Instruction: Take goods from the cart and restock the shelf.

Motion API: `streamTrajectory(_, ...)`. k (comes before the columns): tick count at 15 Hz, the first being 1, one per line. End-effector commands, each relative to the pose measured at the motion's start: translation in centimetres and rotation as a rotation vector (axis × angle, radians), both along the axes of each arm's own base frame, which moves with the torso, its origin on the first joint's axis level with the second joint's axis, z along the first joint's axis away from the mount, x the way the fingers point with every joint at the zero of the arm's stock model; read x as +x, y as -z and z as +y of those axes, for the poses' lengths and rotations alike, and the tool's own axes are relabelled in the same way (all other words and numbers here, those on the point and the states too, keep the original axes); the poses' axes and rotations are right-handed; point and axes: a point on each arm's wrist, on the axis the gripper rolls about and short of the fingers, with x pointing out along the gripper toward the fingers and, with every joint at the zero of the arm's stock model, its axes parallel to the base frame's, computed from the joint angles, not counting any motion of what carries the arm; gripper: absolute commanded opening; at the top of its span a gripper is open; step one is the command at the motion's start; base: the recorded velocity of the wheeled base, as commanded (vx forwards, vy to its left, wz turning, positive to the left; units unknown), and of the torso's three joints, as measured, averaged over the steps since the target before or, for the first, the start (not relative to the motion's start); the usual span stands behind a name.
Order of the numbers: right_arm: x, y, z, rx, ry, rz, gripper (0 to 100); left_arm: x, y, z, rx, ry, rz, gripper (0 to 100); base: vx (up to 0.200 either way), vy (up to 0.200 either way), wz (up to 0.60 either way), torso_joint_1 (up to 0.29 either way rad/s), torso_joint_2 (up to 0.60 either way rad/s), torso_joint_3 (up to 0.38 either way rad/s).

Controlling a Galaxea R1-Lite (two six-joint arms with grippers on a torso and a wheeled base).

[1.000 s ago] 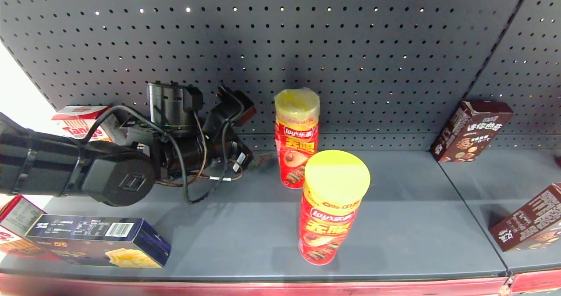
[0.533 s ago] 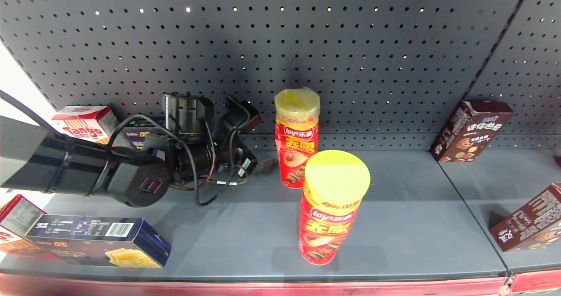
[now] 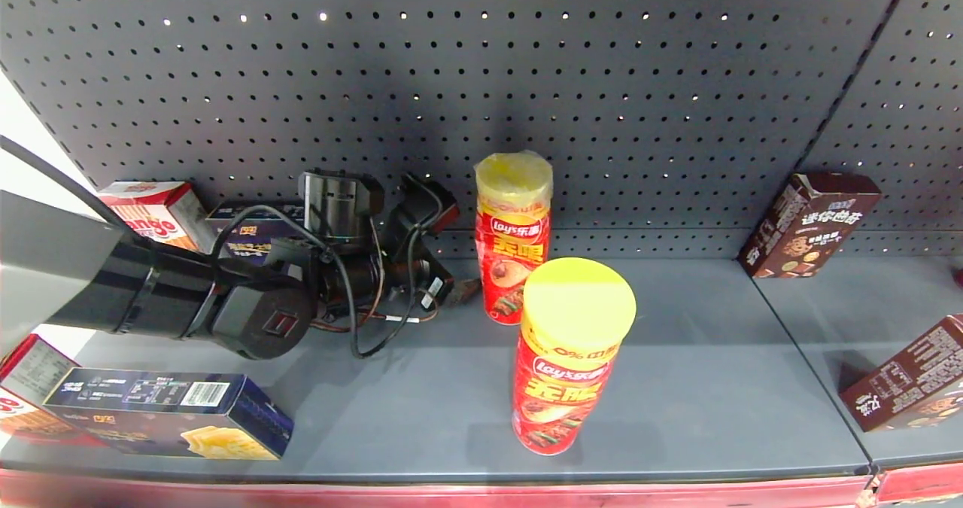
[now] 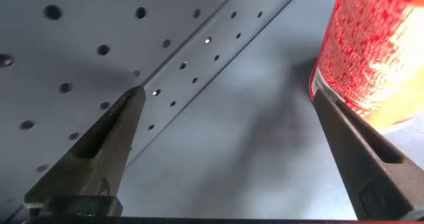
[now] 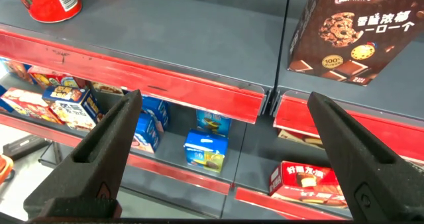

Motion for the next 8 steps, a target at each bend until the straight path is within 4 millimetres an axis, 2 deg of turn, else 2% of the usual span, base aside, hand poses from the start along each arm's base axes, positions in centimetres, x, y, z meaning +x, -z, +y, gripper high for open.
streamTrajectory(1,0.01,-0.01,0.00,-0.001,-0.001,0.001,100,0.05,0.20,-0.20,0.002,0.004,0.004,100,0.000,0.000,0.00,0.000,0.00,0.000)
streamTrajectory(8,0.01,-0.01,0.00,0.001,-0.001,0.001,100,0.04,0.06,-1.05,-0.002,0.023,-0.004,100,0.000,0.000,0.00,0.000,0.00,0.000)
